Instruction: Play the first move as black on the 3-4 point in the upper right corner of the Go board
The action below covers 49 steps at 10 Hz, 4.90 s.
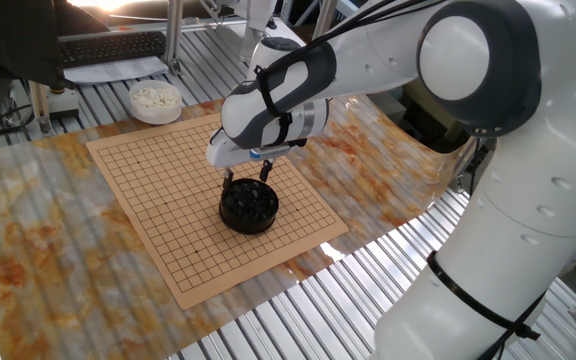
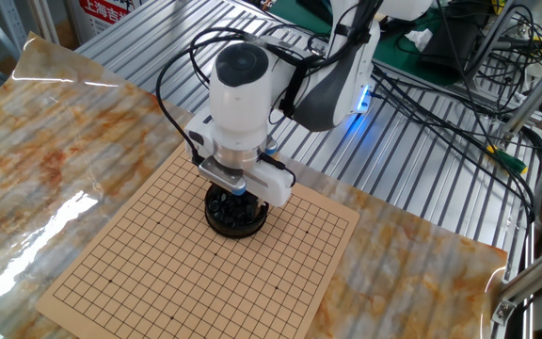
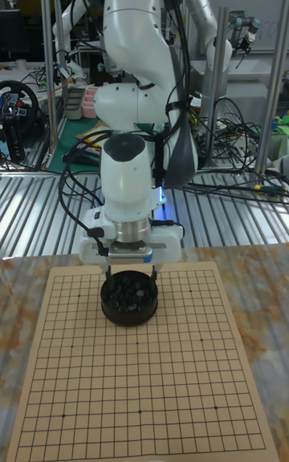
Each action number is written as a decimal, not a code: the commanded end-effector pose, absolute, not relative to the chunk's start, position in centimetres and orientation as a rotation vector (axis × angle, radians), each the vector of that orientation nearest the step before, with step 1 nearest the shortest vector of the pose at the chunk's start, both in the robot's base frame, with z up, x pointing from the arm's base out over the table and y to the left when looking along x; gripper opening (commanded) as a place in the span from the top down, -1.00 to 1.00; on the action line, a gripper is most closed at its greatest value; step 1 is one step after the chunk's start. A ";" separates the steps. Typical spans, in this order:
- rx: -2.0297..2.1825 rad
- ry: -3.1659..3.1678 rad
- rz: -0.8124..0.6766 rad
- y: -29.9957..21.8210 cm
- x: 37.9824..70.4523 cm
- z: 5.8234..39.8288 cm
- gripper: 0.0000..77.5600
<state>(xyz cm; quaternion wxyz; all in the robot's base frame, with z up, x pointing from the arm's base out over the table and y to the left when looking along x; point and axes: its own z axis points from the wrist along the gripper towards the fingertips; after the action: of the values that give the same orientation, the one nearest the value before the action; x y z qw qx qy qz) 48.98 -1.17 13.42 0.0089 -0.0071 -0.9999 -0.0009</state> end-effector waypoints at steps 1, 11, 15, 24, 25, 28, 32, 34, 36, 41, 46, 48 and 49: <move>-0.042 -3.114 0.045 -1.0 48.5 12.5 -0.99; -0.009 -3.088 0.018 -1.2 47.7 12.0 -0.99; 0.000 -3.086 0.005 -1.4 47.7 11.4 -0.99; 0.036 -3.082 -0.017 -2.1 47.9 10.3 -0.99; 0.040 -3.082 -0.018 -2.0 47.9 10.1 -0.99; 0.055 -3.080 -0.022 -1.9 47.9 10.0 -0.99; 0.068 -3.078 -0.026 -1.9 47.9 9.9 -0.99; 0.063 -3.081 -0.027 -1.9 47.8 9.9 -0.99; 0.065 -3.082 -0.027 -1.9 47.7 9.8 -0.99; 0.063 -3.083 -0.027 -1.9 47.6 9.7 0.97; 0.063 -3.083 -0.027 -1.9 47.6 9.7 0.97; 0.063 -3.083 -0.027 -1.9 47.6 9.7 0.97; 0.063 -3.083 -0.027 -1.9 47.6 9.7 0.97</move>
<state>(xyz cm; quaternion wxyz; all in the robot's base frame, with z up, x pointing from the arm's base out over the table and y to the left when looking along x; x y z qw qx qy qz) 47.60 -1.89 9.67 0.0309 0.0214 -0.9993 -0.0086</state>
